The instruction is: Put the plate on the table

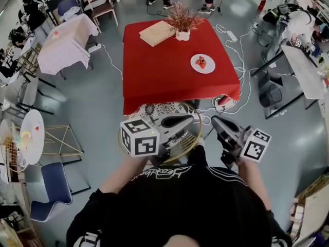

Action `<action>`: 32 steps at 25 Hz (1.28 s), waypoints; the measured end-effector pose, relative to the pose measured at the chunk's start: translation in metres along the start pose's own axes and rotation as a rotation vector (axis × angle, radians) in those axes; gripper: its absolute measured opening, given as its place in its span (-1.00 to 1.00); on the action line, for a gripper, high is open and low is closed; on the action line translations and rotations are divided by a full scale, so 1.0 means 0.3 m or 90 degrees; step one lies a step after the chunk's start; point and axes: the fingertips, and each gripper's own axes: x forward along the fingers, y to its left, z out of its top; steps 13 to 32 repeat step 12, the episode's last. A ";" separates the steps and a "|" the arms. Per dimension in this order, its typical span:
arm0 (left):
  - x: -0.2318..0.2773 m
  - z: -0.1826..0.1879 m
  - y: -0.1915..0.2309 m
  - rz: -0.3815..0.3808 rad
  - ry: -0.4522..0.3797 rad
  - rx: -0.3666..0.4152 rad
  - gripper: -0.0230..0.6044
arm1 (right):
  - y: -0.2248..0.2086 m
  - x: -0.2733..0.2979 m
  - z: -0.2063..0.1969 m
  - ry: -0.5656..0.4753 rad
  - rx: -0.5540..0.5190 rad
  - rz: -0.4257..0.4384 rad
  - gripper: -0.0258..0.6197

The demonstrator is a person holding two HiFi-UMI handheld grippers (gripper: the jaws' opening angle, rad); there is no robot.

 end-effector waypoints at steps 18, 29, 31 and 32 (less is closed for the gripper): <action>0.021 0.042 -0.026 -0.004 0.001 0.013 -0.90 | -0.017 -0.014 0.023 0.009 -0.005 0.002 -0.90; 0.021 0.042 -0.026 -0.004 0.001 0.013 -0.90 | -0.017 -0.014 0.023 0.009 -0.005 0.002 -0.90; 0.021 0.042 -0.026 -0.004 0.001 0.013 -0.90 | -0.017 -0.014 0.023 0.009 -0.005 0.002 -0.90; 0.021 0.042 -0.026 -0.004 0.001 0.013 -0.90 | -0.017 -0.014 0.023 0.009 -0.005 0.002 -0.90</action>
